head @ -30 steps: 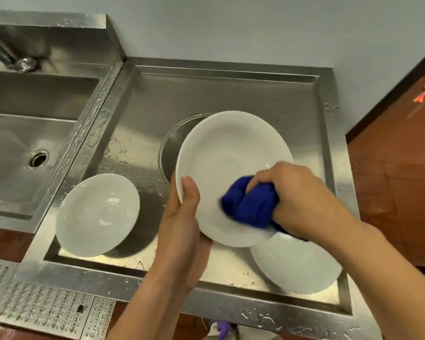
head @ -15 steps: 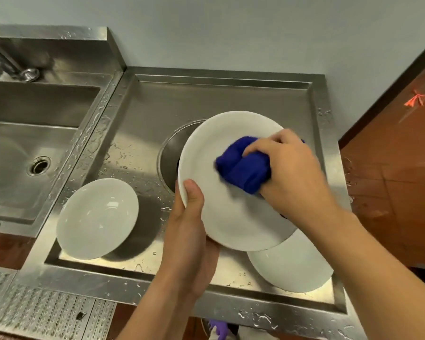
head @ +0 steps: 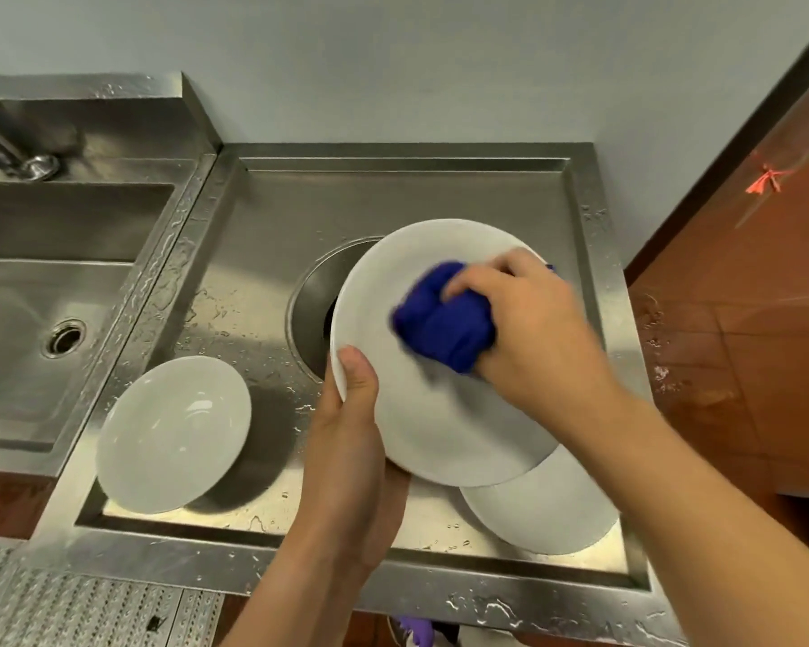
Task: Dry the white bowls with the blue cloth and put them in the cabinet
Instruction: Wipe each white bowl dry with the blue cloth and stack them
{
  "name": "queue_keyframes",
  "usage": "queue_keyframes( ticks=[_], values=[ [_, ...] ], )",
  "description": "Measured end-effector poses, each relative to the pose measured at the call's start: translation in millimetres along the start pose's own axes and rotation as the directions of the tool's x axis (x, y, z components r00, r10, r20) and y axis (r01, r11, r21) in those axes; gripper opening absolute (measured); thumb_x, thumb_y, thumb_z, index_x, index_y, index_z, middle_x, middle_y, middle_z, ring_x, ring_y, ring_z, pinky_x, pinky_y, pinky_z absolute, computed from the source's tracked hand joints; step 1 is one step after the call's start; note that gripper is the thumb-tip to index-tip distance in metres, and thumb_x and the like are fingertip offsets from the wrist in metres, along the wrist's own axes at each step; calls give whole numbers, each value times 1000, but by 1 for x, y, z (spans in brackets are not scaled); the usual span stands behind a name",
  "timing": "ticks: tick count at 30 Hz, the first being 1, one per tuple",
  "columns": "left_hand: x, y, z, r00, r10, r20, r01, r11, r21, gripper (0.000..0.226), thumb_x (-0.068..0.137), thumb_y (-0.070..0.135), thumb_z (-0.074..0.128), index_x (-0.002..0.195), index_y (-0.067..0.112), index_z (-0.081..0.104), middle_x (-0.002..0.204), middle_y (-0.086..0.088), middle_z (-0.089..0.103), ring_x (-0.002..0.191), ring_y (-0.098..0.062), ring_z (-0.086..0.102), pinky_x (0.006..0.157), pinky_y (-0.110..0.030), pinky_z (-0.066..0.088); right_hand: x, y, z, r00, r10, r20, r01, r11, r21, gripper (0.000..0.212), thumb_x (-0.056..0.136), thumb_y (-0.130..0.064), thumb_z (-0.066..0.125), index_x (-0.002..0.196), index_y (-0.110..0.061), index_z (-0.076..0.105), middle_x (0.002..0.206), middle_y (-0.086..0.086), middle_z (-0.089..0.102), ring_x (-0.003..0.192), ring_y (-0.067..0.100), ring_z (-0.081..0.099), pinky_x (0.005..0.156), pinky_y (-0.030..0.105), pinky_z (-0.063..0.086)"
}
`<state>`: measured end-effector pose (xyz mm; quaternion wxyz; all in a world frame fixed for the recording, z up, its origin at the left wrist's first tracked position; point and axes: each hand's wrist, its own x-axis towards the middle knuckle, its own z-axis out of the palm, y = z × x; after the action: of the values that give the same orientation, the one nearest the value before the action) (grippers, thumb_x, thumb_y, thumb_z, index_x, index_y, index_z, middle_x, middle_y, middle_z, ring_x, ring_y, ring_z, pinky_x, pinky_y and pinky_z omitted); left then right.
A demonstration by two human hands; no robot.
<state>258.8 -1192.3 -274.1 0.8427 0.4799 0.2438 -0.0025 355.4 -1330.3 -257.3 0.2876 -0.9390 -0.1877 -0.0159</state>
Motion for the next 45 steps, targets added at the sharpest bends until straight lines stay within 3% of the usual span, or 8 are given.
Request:
queue_keyframes(
  ticks=[4, 8, 12, 15, 19, 24, 35, 45],
  values=[
    [10, 1, -1, 1000, 18, -20, -18, 1000, 17, 60, 90, 59, 49, 139, 27, 65, 126, -6, 79, 117, -24, 76, 86, -36, 65, 4, -22, 18, 996, -58, 70, 30, 934, 357, 31, 76, -11, 76, 98, -33, 72, 96, -8, 69, 86, 11, 61, 76, 23, 47],
    [20, 11, -14, 992, 115, -46, -111, 990, 91, 48, 85, 60, 53, 125, 39, 67, 114, 4, 83, 102, -17, 81, 71, -31, 66, -34, 8, 12, 915, -92, 392, 14, 980, 198, 38, 78, -9, 76, 99, -40, 71, 94, -14, 73, 88, 3, 63, 76, 22, 50],
    [23, 11, -9, 996, 93, -10, -90, 981, 171, 31, 87, 62, 52, 112, 51, 68, 105, 18, 83, 89, -6, 81, 61, -27, 64, -52, 42, -27, 996, -84, -44, 89, 985, 144, 42, 75, -13, 77, 108, -38, 72, 108, -22, 69, 100, 2, 62, 93, 15, 47],
    [31, 6, -7, 995, 80, -53, -68, 977, 204, 20, 103, 56, 49, 109, 52, 68, 101, 24, 82, 86, -1, 79, 57, -22, 62, -57, 65, -58, 917, 205, -341, 0, 857, 515, 18, 82, -31, 66, 96, -42, 65, 84, -23, 66, 81, 10, 65, 73, 21, 53],
    [37, -15, 1, 994, 36, -100, -7, 961, 275, 22, 108, 53, 46, 108, 56, 67, 102, 27, 79, 99, -11, 76, 62, -27, 66, -59, 77, -65, 861, 413, -297, -42, 640, 768, 12, 85, -17, 70, 90, -24, 61, 78, 6, 56, 72, 34, 55, 65, 55, 59],
    [43, -56, 17, 1000, -6, -2, 6, 923, 385, 46, 112, 42, 44, 88, 68, 72, 98, 29, 80, 85, 3, 77, 71, -30, 67, -80, 74, -42, 865, 370, -338, -1, 675, 738, 30, 84, -11, 72, 101, -36, 70, 90, -20, 74, 84, 1, 68, 72, 20, 54],
    [58, -134, 13, 999, 11, 36, -30, 793, 608, 24, 112, 44, 42, 127, 58, 55, 119, 25, 70, 104, -1, 70, 83, -34, 62, -116, 125, -2, 776, 584, -237, -161, 547, 821, 28, 86, -4, 69, 100, -28, 72, 93, -8, 72, 87, 17, 68, 74, 37, 56],
    [63, -154, 9, 1000, -7, 4, 3, 758, 653, 34, 112, 42, 46, 103, 72, 58, 104, 34, 72, 94, 7, 72, 68, -22, 63, -124, 138, 26, 776, 607, -171, -203, 496, 844, 29, 82, -9, 74, 98, -34, 75, 94, -11, 76, 90, 26, 73, 78, 50, 60]
  ],
)
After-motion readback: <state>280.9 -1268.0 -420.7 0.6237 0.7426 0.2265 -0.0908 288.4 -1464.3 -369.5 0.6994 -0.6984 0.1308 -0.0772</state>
